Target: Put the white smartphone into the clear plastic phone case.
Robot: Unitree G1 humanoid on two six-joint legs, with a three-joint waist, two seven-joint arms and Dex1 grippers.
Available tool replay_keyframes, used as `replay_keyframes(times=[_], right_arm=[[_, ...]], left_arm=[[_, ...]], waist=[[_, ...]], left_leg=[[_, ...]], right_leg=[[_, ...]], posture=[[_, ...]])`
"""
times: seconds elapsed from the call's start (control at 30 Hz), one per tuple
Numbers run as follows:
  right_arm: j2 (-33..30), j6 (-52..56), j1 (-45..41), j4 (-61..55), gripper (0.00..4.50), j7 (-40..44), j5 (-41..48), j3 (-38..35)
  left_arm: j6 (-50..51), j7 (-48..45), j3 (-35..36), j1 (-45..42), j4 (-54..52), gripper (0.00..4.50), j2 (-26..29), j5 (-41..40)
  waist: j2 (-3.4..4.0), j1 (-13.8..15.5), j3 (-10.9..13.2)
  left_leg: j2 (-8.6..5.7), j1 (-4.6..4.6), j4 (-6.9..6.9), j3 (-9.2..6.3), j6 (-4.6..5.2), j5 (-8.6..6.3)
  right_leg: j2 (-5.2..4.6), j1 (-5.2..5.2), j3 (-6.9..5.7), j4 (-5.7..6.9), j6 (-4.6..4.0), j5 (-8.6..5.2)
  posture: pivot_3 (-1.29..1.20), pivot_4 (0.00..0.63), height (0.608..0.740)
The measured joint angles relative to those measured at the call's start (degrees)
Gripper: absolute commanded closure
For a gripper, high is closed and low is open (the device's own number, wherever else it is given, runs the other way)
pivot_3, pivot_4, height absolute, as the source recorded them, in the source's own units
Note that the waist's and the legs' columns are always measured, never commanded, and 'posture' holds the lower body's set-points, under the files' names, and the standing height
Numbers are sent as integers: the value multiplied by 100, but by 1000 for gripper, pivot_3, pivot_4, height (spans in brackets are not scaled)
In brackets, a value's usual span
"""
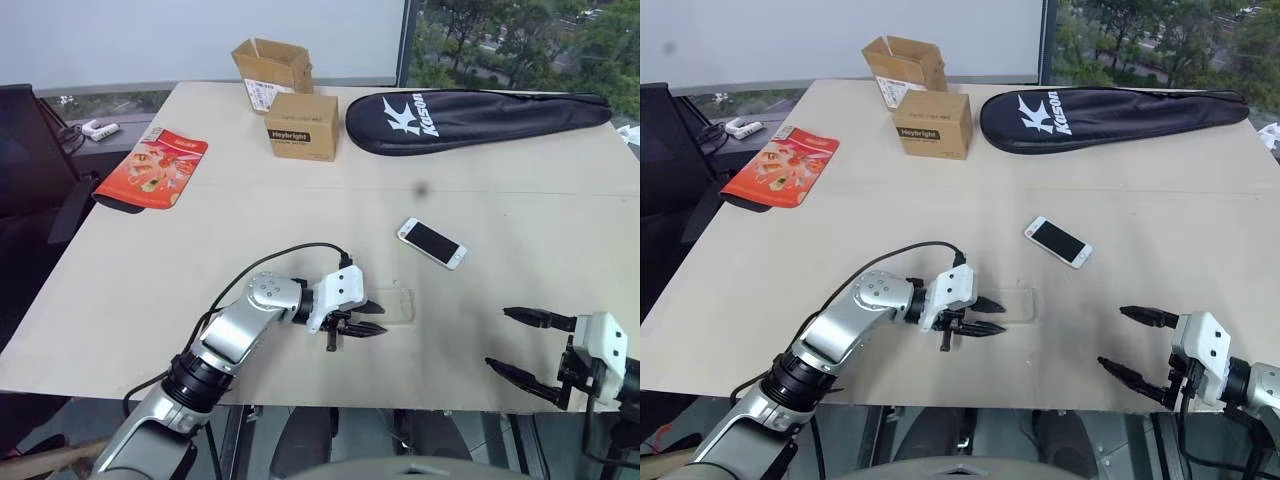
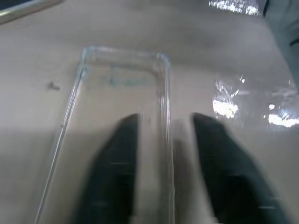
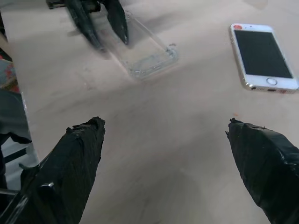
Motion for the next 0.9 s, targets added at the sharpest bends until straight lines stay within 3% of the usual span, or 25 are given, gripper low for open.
replay_keyframes(times=[0.07, 0.1, 0.23, 0.47, 0.63, 0.9], right_arm=[[1, 292, -151, -11, 0, -176, 131, 5], [9, 397, -272, -10, 0, -297, 128, 14], [121, 862, -1083, 33, 0, -884, 88, 235], [736, 1405, -2870, 1106, 0, -1702, -530, 1291], [999, 1491, -4022, 2379, 0, -1803, -1115, 2019], [1005, 1631, -4860, 3339, 0, -1668, -1583, 2409]], left_arm=[[36, 185, 308, 74, -17, 375, -85, -146], [128, 264, 493, 117, -82, 93, -123, -298], [654, 570, 1503, 478, -687, 93, -33, -1060], [1094, 1319, 2696, 1050, -1178, 93, 301, -1434], [1245, 1619, 3058, 1308, -1644, 93, 521, -1562], [1520, 1559, 3262, 1996, -2275, 93, 971, -1949]], waist=[[0, 11, 0], [0, 10, 0], [-1, -51, 0], [-1, -109, 4], [1, -106, 5], [-2, -137, 3]], left_leg=[[1, -1, 1, -3, 0, 0], [2, -1, 2, -5, 0, 0], [6, 2, 3, -22, 0, 0], [-2, -1, 5, -28, 0, 0], [-3, -4, 4, -25, -1, 0], [0, 8, 2, -22, -1, 0]], right_leg=[[0, 0, -3, 0, 0, 0], [0, 0, -2, 1, 0, 0], [1, 0, 0, 2, -1, 1], [-3, 0, -5, 4, -2, 3], [-3, -1, -6, 4, 19, 16], [-3, 2, 0, 4, -3, 6]], posture=[[0, 150, 740], [0, 150, 740], [0, 150, 740], [0, 150, 740], [0, 150, 740], [0, 150, 740]])
